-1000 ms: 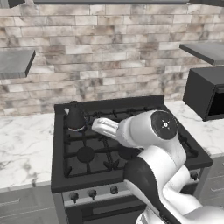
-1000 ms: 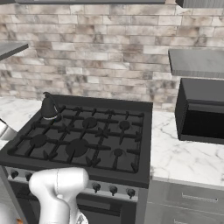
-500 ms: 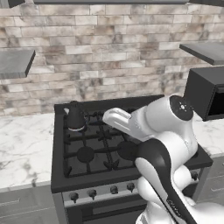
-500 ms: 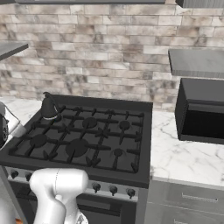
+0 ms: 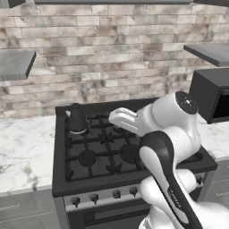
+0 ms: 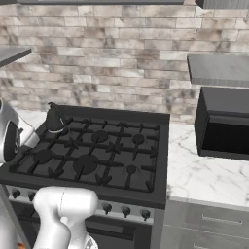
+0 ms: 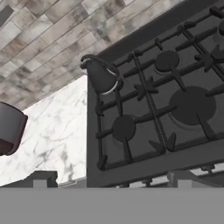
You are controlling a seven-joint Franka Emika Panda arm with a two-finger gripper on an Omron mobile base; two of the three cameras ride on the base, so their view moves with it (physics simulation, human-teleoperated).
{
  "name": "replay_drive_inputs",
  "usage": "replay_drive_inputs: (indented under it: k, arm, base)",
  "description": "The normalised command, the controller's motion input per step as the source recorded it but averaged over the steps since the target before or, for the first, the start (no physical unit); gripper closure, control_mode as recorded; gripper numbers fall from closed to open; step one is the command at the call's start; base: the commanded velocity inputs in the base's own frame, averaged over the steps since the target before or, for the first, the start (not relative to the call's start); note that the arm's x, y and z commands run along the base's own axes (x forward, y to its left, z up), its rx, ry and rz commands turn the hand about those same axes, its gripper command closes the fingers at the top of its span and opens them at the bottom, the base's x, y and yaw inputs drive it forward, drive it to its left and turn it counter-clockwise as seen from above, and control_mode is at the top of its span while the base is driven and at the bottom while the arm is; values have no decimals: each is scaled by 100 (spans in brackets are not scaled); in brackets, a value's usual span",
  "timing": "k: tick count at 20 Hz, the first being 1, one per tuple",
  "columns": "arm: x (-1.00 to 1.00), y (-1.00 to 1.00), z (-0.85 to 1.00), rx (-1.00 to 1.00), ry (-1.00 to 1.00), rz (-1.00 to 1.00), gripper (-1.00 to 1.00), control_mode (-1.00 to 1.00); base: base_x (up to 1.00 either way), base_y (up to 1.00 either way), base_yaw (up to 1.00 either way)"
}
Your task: The kettle is done boiling. Turn off the stove, then wait for 300 timesteps before moving the kettle to the dining table.
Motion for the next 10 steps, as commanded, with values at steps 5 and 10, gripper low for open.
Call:
replay_drive_inputs:
  k: [5,10]
  arm:
    - [15,-5,0,-10,1,10,-100,-100]
    - [23,-11,0,-4,0,16,-100,-100]
  base:
    - [0,0,0]
    - [0,0,0]
